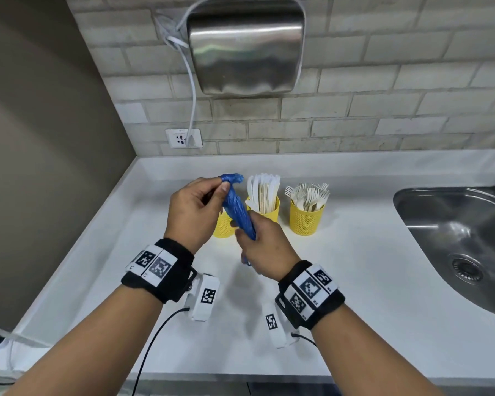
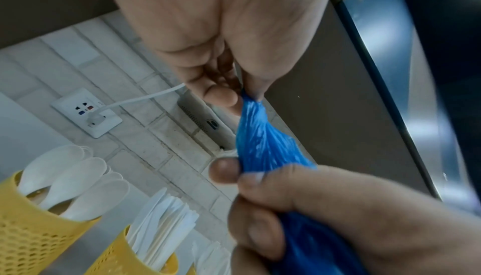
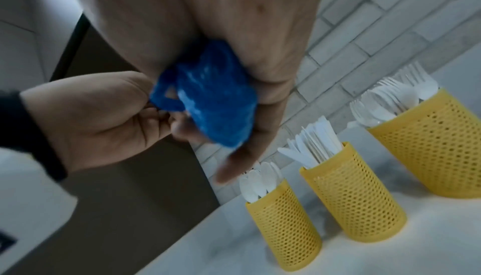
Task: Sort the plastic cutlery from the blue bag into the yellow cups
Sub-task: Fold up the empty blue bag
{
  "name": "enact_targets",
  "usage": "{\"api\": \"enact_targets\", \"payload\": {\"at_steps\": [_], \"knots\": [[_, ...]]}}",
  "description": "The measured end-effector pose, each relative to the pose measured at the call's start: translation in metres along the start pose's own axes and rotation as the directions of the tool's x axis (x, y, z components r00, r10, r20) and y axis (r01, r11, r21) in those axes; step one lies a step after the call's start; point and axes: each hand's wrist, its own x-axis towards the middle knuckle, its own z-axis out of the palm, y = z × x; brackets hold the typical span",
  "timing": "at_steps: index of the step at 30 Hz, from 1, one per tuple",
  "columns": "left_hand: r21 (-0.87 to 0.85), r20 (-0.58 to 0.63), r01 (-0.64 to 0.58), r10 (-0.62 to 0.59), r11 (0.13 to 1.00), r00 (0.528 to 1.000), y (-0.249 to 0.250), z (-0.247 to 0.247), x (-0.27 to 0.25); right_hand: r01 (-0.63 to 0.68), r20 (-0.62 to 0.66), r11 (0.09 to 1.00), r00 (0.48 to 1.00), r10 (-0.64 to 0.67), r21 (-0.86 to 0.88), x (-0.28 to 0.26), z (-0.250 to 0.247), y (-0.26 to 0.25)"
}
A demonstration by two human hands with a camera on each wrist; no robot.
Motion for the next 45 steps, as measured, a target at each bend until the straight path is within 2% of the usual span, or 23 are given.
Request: {"api": "enact_targets", "payload": {"at_steps": [4, 7, 9, 11, 13, 16, 18, 21, 24, 26, 28, 31, 33, 36, 40, 42, 45], "knots": [[0.031, -0.038, 0.074, -0.073, 0.997, 0.997, -0.011, 0.001, 0.001, 0.081, 0.096, 0.967, 0.994, -0.059, -0.242, -0.007, -0.008, 0.005], [0.118, -0.006, 0.088, -0.088, 0.989, 0.996, -0.021, 0.000, -0.008, 0.155, 0.197, 0.917, 0.977, -0.086, -0.368, -0.009, -0.023, 0.004], [0.163, 0.026, 0.112, -0.118, 0.980, 0.993, -0.028, -0.001, -0.013, 0.225, 0.213, 0.877, 0.966, -0.145, -0.424, -0.007, -0.035, -0.001], [0.206, 0.063, 0.116, -0.131, 0.972, 0.989, -0.034, -0.004, -0.018, 0.279, 0.177, 0.848, 0.959, -0.222, -0.450, -0.001, -0.047, -0.009], [0.244, 0.127, 0.068, -0.102, 0.967, 0.987, -0.034, -0.005, -0.022, 0.330, 0.119, 0.826, 0.943, -0.310, -0.458, 0.010, -0.054, -0.016], [0.220, 0.241, 0.009, -0.063, 0.976, 0.969, -0.029, -0.007, -0.028, 0.374, 0.047, 0.815, 0.917, -0.396, -0.443, 0.027, -0.058, -0.021], [0.128, 0.319, 0.013, -0.054, 0.992, 0.946, -0.024, -0.010, -0.031, 0.370, 0.005, 0.827, 0.913, -0.407, -0.424, 0.036, -0.058, -0.022], [-0.041, 0.385, 0.048, -0.028, 0.998, 0.923, -0.017, -0.011, -0.035, 0.282, -0.036, 0.875, 0.946, -0.321, -0.394, 0.047, -0.055, -0.020], [-0.093, 0.338, -0.007, 0.039, 0.996, 0.940, -0.013, -0.012, -0.037, 0.200, -0.040, 0.892, 0.971, -0.235, -0.405, 0.051, -0.046, -0.013], [-0.085, 0.348, -0.053, 0.079, 0.995, 0.934, -0.009, -0.012, -0.037, 0.187, 0.011, 0.903, 0.980, -0.199, -0.387, 0.049, -0.038, -0.008], [-0.152, 0.338, -0.049, 0.099, 0.987, 0.936, -0.005, -0.011, -0.034, 0.182, 0.055, 0.919, 0.983, -0.174, -0.351, 0.045, -0.029, -0.003], [-0.281, 0.244, 0.037, 0.034, 0.959, 0.969, 0.001, -0.009, -0.026, 0.137, 0.110, 0.919, 0.989, -0.103, -0.370, 0.034, -0.014, 0.003], [-0.282, 0.172, 0.092, -0.044, 0.955, 0.984, 0.003, -0.007, -0.021, 0.133, 0.171, 0.912, 0.983, -0.071, -0.388, 0.023, -0.004, 0.006], [-0.208, 0.084, 0.151, -0.136, 0.966, 0.987, -0.004, -0.004, -0.016, 0.169, 0.229, 0.916, 0.970, -0.088, -0.364, 0.005, 0.000, 0.008], [0.017, 0.052, 0.227, -0.228, 0.974, 0.972, -0.027, -0.003, -0.015, 0.252, 0.256, 0.868, 0.955, -0.152, -0.427, -0.007, -0.007, 0.003], [0.083, 0.088, 0.237, -0.244, 0.968, 0.966, -0.031, -0.003, -0.019, 0.287, 0.221, 0.819, 0.954, -0.200, -0.497, -0.004, -0.015, -0.002], [0.207, 0.139, 0.159, -0.189, 0.966, 0.972, -0.027, 0.000, -0.028, 0.360, 0.087, 0.796, 0.927, -0.365, -0.486, 0.009, -0.027, -0.011]]}}
